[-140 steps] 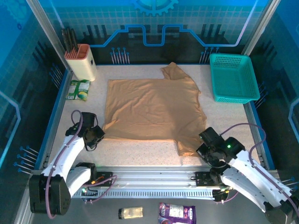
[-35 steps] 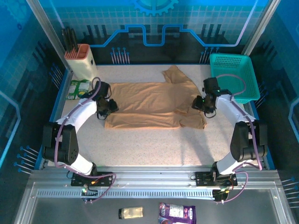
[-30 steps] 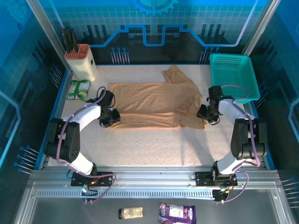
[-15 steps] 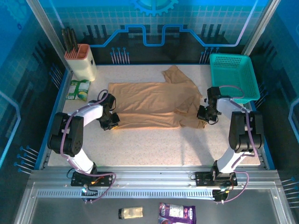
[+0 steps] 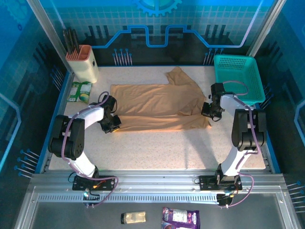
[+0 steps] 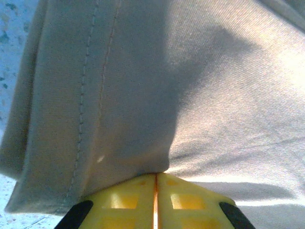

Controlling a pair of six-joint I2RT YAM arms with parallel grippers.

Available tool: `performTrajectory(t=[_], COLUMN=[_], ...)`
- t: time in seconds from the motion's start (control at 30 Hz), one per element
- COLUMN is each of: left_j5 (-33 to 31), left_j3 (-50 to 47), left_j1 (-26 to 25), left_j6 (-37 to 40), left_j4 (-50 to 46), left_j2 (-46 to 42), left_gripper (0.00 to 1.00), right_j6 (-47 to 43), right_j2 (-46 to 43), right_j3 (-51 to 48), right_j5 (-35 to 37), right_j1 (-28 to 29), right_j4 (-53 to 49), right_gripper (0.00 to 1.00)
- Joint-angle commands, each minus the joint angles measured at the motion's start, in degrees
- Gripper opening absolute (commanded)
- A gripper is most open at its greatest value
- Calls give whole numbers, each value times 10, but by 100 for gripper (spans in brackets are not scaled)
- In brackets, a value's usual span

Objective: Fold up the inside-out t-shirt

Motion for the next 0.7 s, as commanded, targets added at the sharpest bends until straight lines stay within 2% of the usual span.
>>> performTrajectory(t=[0.0, 0.43, 0.63, 0.67], left_j5=[-29, -30, -28, -28], left_j3=[-21, -24, -25, -25], left_j1=[11, 13, 13, 13], left_j6=[9, 8, 8, 8], left_j4=[-21, -22, -20, -21], left_j2=[4, 3, 3, 3], left_gripper=[10, 10, 10, 10], right_j6=[-18, -71, -66, -67], right_j2=[12, 56, 56, 54], right_j3=[22, 68, 72, 73], right_j5=[20, 1, 25, 27], right_j1=[-6, -4, -4, -4], right_j4=[-1, 3, 9, 9], right_gripper=[0, 0, 9, 13])
